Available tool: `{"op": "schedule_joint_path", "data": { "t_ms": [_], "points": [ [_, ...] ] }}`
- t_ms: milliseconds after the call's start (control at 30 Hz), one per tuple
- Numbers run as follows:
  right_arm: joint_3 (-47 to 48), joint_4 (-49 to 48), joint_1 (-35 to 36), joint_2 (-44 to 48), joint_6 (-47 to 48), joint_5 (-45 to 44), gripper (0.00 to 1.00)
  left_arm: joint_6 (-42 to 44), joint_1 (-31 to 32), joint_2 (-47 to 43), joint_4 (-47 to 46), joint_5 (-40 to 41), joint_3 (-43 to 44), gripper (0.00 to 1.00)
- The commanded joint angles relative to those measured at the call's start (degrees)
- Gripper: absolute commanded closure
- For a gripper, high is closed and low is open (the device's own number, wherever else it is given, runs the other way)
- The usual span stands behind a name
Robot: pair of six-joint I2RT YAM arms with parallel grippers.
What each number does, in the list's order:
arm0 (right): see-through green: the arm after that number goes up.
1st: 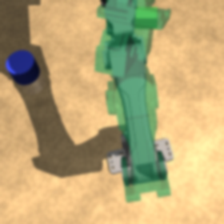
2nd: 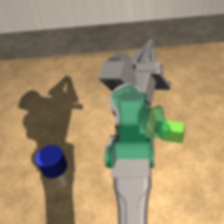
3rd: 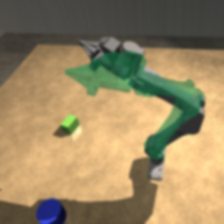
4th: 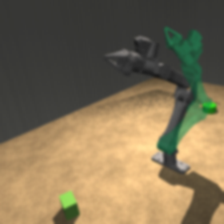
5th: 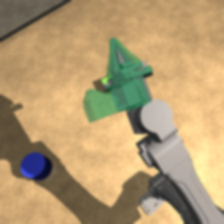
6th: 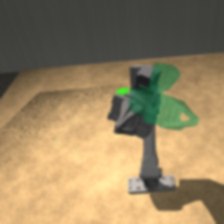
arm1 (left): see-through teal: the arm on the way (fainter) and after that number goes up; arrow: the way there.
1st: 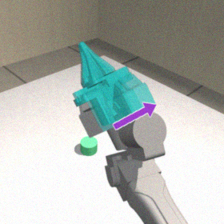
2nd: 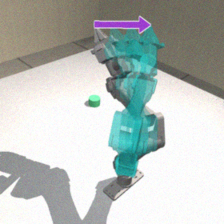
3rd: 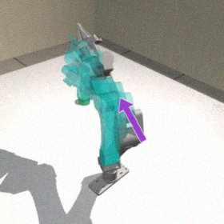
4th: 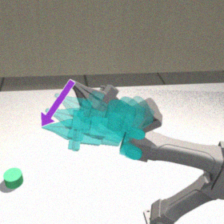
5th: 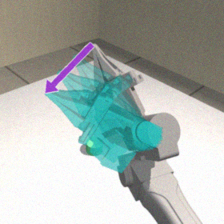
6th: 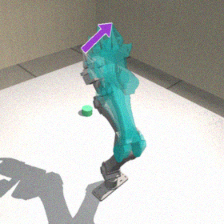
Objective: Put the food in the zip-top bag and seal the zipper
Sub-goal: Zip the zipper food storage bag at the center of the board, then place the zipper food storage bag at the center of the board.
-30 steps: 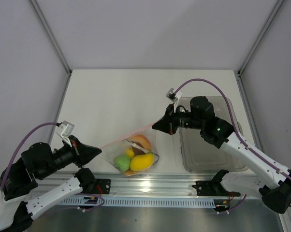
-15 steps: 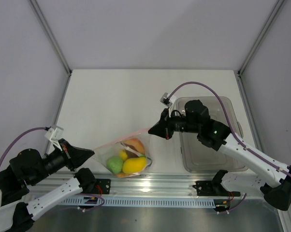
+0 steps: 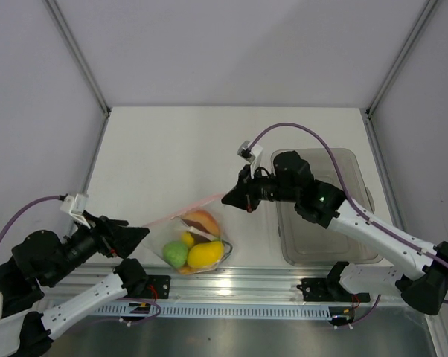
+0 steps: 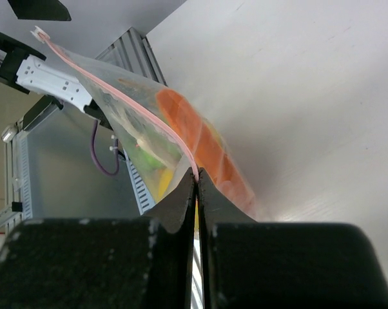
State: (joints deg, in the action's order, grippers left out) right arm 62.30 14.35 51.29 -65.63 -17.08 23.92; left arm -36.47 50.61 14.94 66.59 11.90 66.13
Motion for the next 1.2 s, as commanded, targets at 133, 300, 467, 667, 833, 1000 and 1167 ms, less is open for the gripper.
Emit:
{"op": "schedule_joint_path", "data": {
  "t_ms": [133,300,467,667,833,1000,1167],
  "points": [
    [6.3,-0.6,-0.3,-4.3,0.8,-1.6,1.00,-4.6,0.2,-2.4,2.9,12.0,2.2,0.01],
    [8.5,-1.4,-2.0,-8.0,0.4,-1.2,1.00,-6.2,0.1,-5.6,4.3,16.8,3.5,0.01],
    [10.8,-4.5,-4.9,-14.3,-1.2,0.3,1.00,-5.6,0.1,-6.6,4.3,16.0,4.3,0.01],
    [15.6,-8.4,-8.7,-22.8,-3.9,2.1,1.00,-4.9,0.1,-7.5,2.8,12.3,1.8,0.01],
    [21.2,-8.3,-10.9,-29.8,-5.6,0.7,1.00,-4.5,0.1,-6.9,2.1,9.5,1.3,0.01],
    [26.4,-6.2,-13.2,-38.8,-6.1,-2.8,1.00,-4.5,0.1,-7.1,1.3,8.0,0.6,0.01],
    [32.7,-4.7,-16.3,-46.3,-6.5,-4.3,1.00,-4.9,0.1,-7.8,0.2,6.6,-1.5,0.00]
  ]
}}
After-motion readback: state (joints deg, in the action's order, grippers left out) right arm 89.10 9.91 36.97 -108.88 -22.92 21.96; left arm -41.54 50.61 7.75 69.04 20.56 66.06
